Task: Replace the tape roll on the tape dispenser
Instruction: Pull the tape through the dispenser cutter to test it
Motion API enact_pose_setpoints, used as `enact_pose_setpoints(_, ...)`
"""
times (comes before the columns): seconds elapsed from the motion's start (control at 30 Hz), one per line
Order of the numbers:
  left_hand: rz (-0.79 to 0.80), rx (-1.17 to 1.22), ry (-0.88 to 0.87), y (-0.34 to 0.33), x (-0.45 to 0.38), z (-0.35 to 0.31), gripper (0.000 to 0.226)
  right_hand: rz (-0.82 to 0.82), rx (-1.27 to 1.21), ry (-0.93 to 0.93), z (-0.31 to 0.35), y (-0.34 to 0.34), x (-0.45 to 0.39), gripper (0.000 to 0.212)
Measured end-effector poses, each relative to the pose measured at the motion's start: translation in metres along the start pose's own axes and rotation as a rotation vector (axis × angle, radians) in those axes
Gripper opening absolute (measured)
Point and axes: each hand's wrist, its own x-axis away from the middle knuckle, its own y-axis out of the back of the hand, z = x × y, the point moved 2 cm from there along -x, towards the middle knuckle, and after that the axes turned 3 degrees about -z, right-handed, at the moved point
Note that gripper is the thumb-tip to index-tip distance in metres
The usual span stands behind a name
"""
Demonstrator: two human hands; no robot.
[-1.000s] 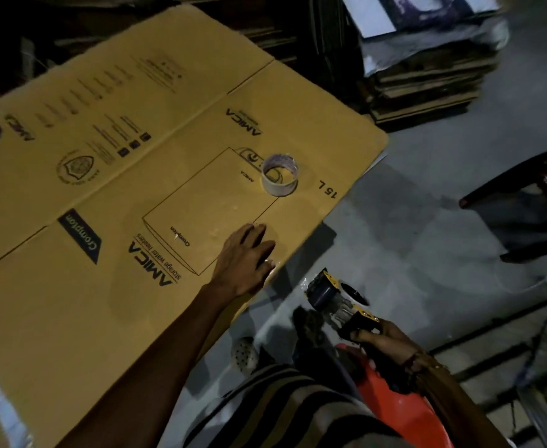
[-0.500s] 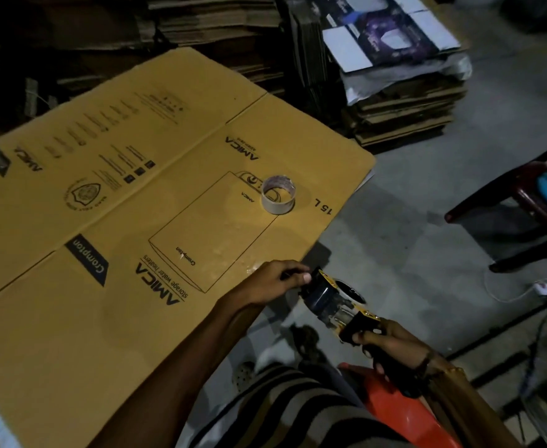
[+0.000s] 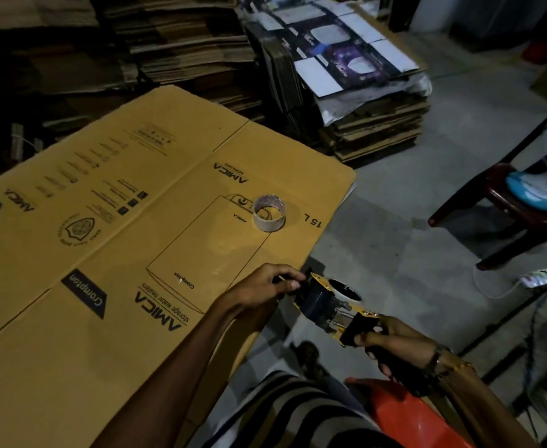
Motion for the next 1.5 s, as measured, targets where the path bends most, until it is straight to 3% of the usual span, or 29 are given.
enact_pose_setpoints(0.33,-0.11,0.009,0.007,0.034,0.024,0.006,0.017,0.076,0.209,0.054,0.038,0.0,-0.007,0.047)
enact_pose_setpoints(0.57,-0.22,0.07,0.069,0.061,0.049,0.016,0.021,0.167,0.35,0.141,0.098,-0.024,-0.026,0.025)
enact_pose_setpoints(0.8,-0.522,0.102,0.068,0.104,0.064,0.018,0.022,0.291,0.588,0.225,0.173,-0.054,-0.076,0.025)
enact_pose_setpoints(1.13,-1.009,0.184,0.158,0.168,0.062,0.03,0.009,0.467,0.859,0.383,0.285,-0.097,-0.18,0.049)
enact_pose_setpoints(1.5,-1.318,0.127,0.266,0.196,0.041,0.051,0.009,0.598,0.923,0.547,0.343,-0.143,-0.283,0.049)
